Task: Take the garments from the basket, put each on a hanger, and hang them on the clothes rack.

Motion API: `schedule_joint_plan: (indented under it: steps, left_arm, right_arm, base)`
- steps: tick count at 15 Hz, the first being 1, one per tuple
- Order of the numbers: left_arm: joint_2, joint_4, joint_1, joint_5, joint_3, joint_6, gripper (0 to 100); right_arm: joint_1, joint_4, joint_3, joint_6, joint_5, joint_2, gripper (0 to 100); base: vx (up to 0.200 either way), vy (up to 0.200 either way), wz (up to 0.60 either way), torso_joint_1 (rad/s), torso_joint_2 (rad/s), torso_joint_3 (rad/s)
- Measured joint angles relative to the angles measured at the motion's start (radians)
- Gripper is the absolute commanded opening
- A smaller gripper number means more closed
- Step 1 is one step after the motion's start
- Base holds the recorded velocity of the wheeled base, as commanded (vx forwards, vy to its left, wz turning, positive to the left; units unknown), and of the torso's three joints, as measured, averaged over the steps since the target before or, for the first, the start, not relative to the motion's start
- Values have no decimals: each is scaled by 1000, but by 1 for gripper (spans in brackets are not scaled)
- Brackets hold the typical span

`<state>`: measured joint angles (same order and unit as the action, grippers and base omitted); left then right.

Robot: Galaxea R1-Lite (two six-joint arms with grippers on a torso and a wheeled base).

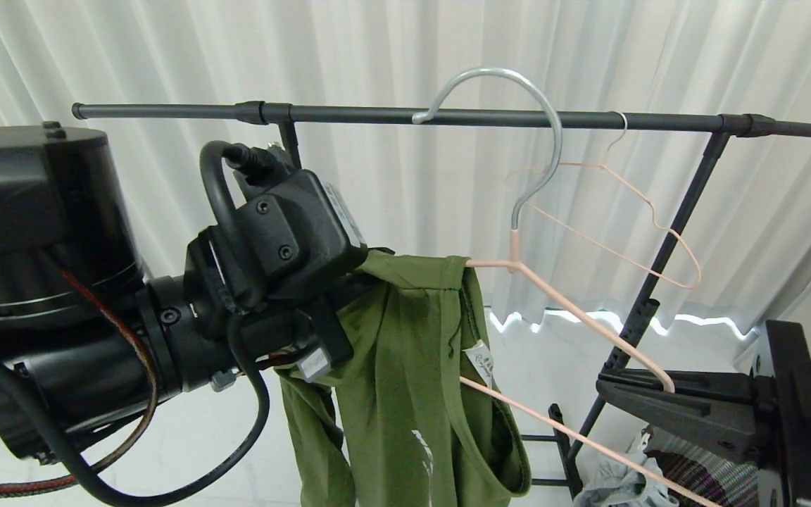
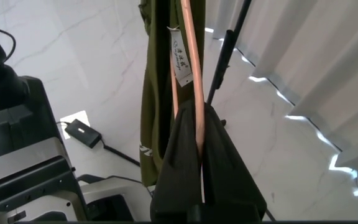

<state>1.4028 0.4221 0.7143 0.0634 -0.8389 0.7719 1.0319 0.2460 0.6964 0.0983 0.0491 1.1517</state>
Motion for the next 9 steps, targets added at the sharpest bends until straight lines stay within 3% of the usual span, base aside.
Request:
schedule_joint_plan:
  steps: [4, 9]
  left_arm:
    - [-4, 8, -7, -13, 1, -1, 0]
    - [-6, 25, -18, -117, 11, 1, 0]
  right_arm:
    - [-4, 0, 0, 1, -10, -2, 100]
    - [-85, 1, 1, 5, -27, -22, 100]
  base:
    - [0, 0, 0, 0, 0, 0]
    - [0, 0, 0, 0, 0, 0]
